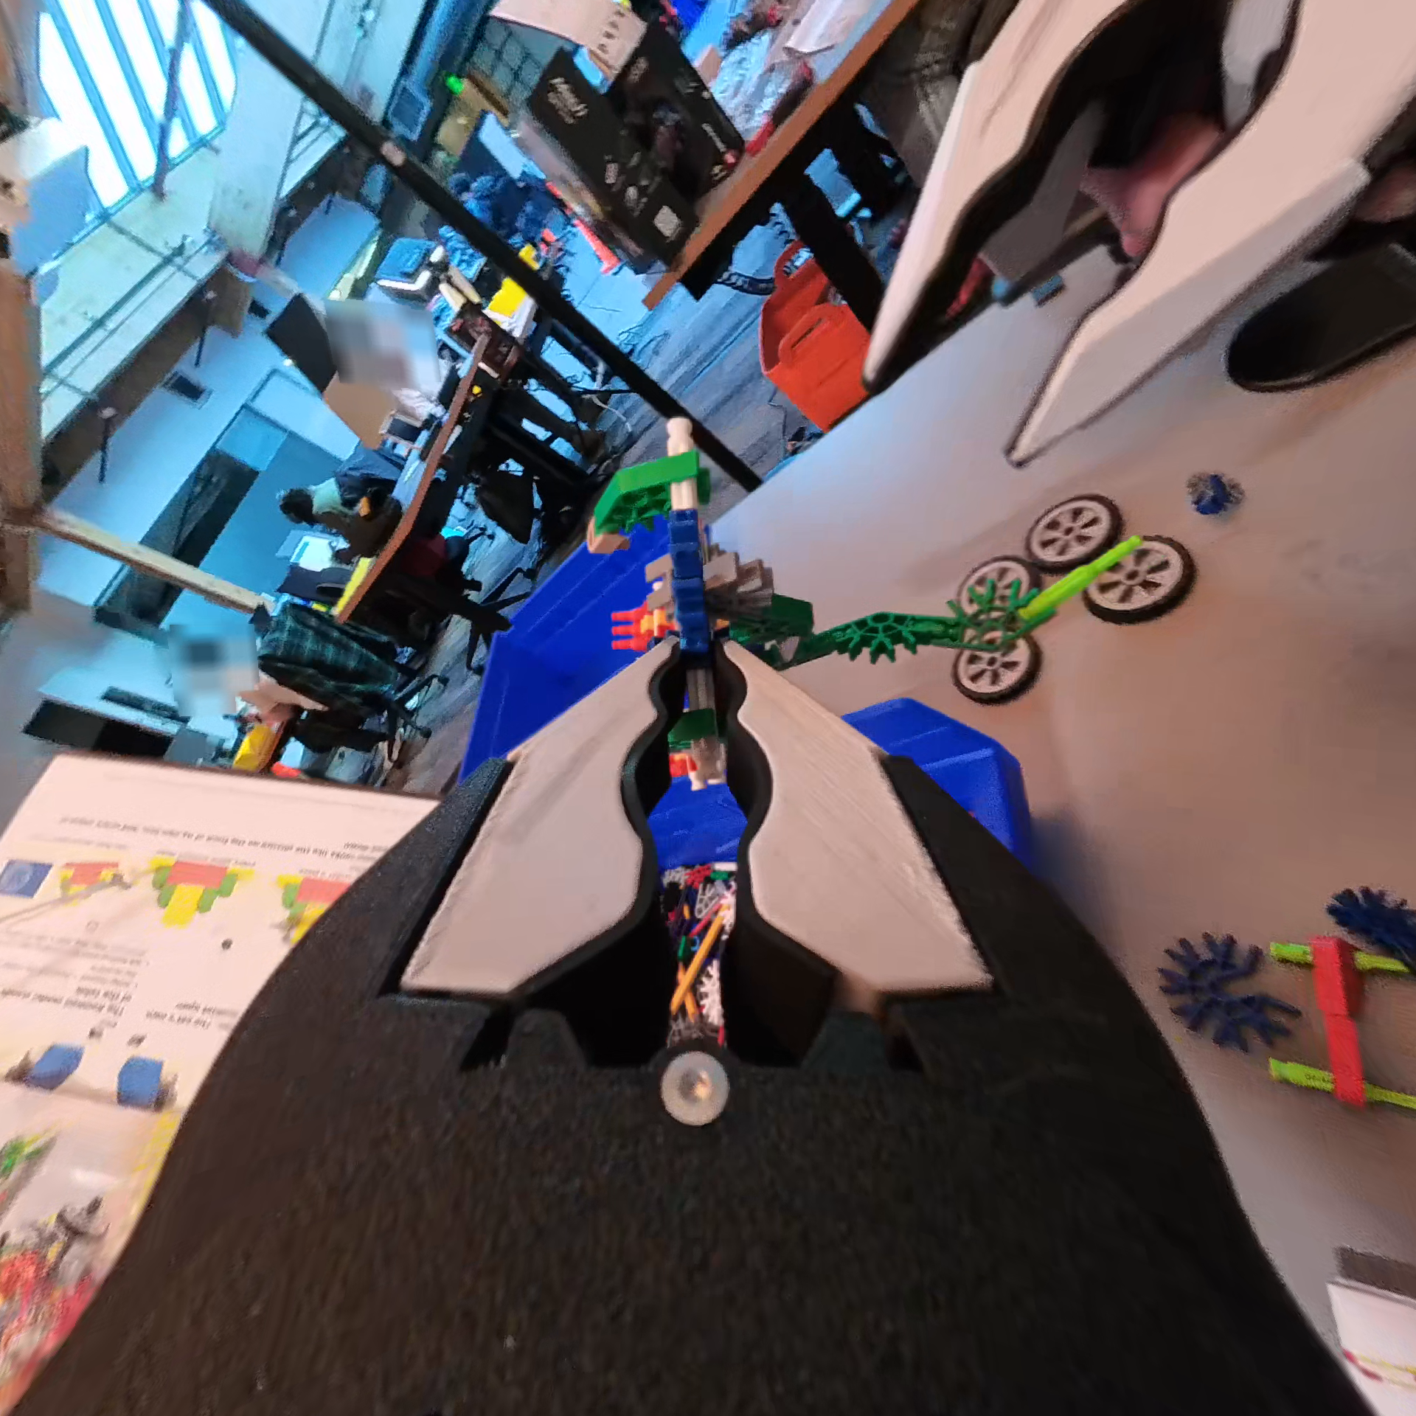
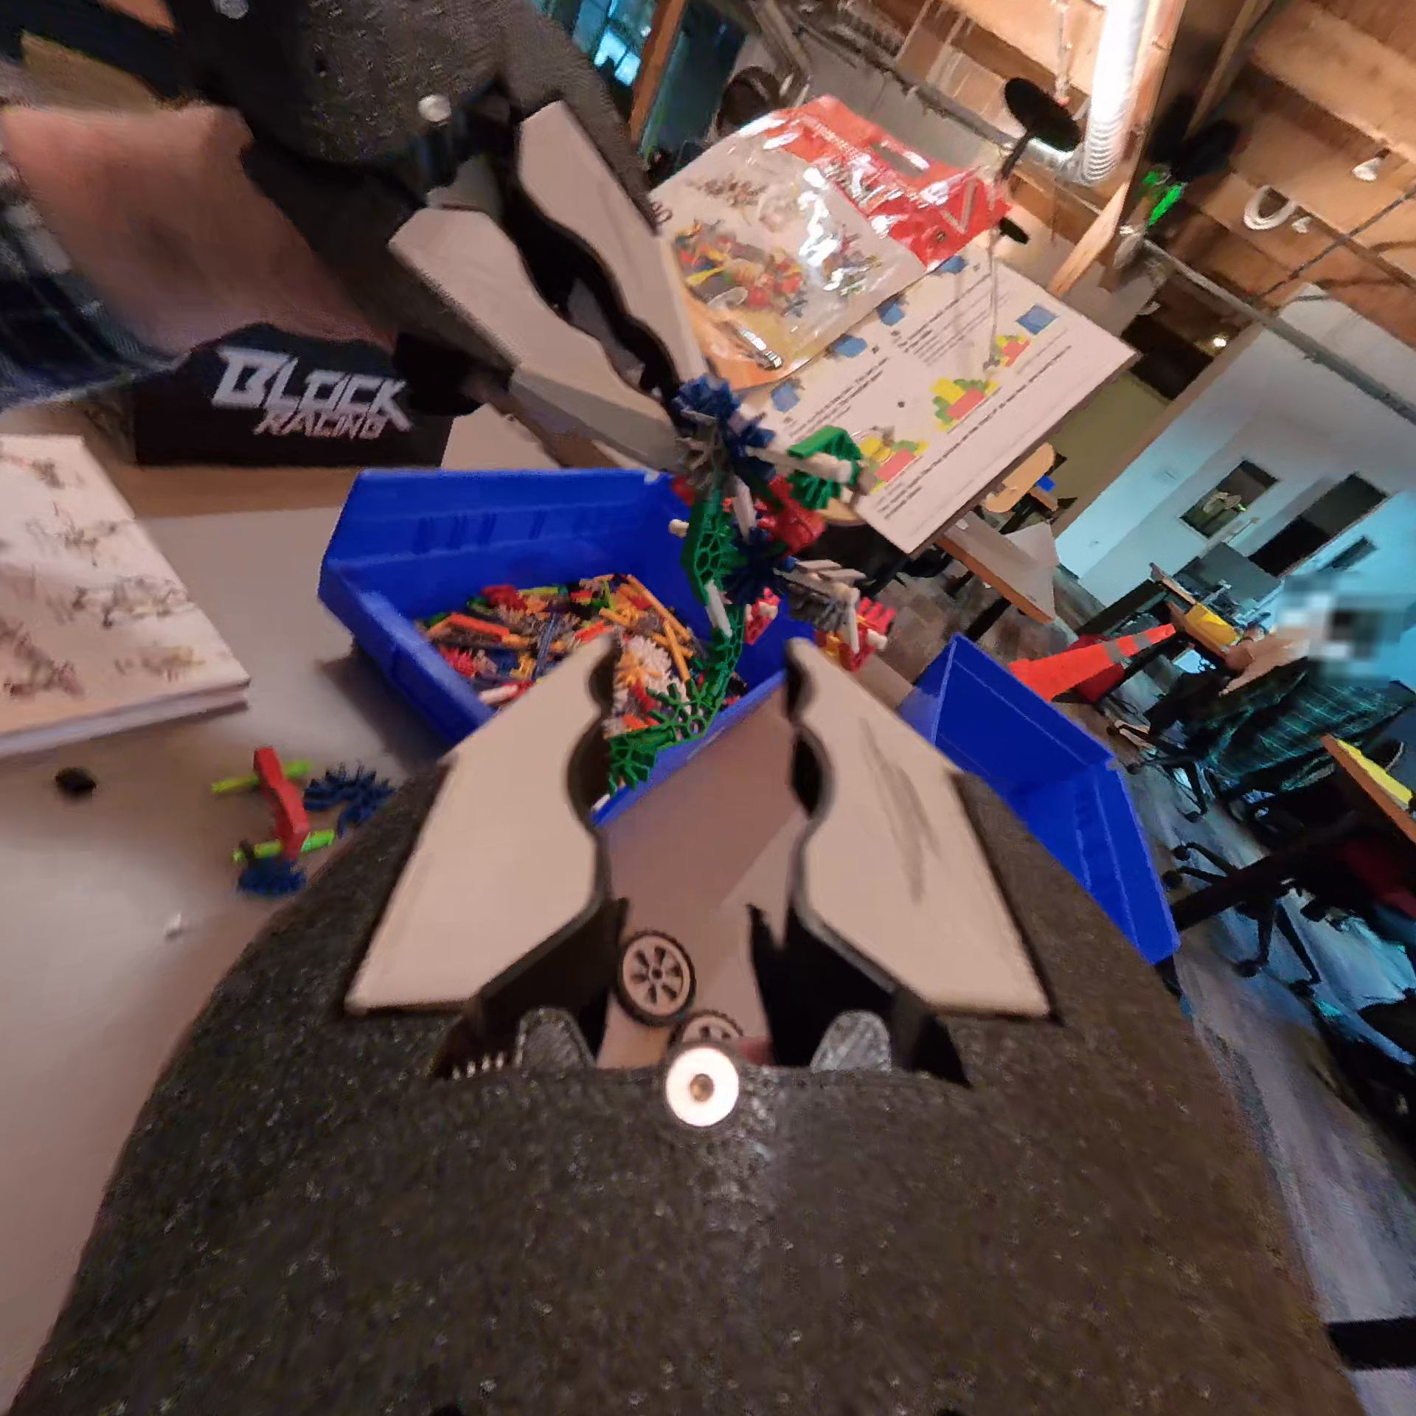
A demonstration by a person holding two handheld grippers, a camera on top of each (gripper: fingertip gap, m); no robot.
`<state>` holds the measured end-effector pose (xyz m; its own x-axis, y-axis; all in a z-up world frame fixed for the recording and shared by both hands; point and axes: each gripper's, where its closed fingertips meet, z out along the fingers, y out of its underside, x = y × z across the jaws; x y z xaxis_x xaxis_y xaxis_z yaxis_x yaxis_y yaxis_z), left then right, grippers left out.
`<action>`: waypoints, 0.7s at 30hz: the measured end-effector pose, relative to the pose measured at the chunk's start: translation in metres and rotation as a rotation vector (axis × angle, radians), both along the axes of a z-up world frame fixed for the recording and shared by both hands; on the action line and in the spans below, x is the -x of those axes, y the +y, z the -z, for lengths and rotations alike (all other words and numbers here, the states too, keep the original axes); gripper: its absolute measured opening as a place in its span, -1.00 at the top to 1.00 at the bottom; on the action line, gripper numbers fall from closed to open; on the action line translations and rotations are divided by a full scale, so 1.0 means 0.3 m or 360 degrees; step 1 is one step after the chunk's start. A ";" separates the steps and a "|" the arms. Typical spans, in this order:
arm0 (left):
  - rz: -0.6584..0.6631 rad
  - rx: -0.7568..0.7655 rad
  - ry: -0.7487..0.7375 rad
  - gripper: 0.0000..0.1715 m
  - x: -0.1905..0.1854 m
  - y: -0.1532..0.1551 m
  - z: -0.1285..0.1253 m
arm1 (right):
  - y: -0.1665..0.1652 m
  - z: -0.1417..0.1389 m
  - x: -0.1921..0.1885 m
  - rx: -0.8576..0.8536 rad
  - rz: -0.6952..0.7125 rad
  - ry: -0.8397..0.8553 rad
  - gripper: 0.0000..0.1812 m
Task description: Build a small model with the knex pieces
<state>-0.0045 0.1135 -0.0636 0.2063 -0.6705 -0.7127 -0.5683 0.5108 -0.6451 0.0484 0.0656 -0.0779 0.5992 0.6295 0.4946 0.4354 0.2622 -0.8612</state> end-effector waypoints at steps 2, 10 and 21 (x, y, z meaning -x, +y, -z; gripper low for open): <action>-0.0048 0.0028 -0.0051 0.96 0.031 0.017 -0.028 | 0.046 -0.037 0.008 0.0024 0.0065 0.0106 0.10; 0.0094 0.0062 -0.0255 0.96 0.085 -0.035 -0.129 | 0.140 -0.015 0.112 0.0255 -0.0019 0.0094 0.35; 0.0285 -0.0012 -0.0497 0.96 0.127 -0.087 -0.219 | 0.087 -0.045 0.234 0.1081 -0.0884 0.0850 0.85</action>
<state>-0.0427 0.0872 0.0020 0.2948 -0.7106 -0.6388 -0.2456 0.5897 -0.7693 -0.0217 0.0916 -0.0644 0.1752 0.9328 -0.3151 -0.0822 -0.3050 -0.9488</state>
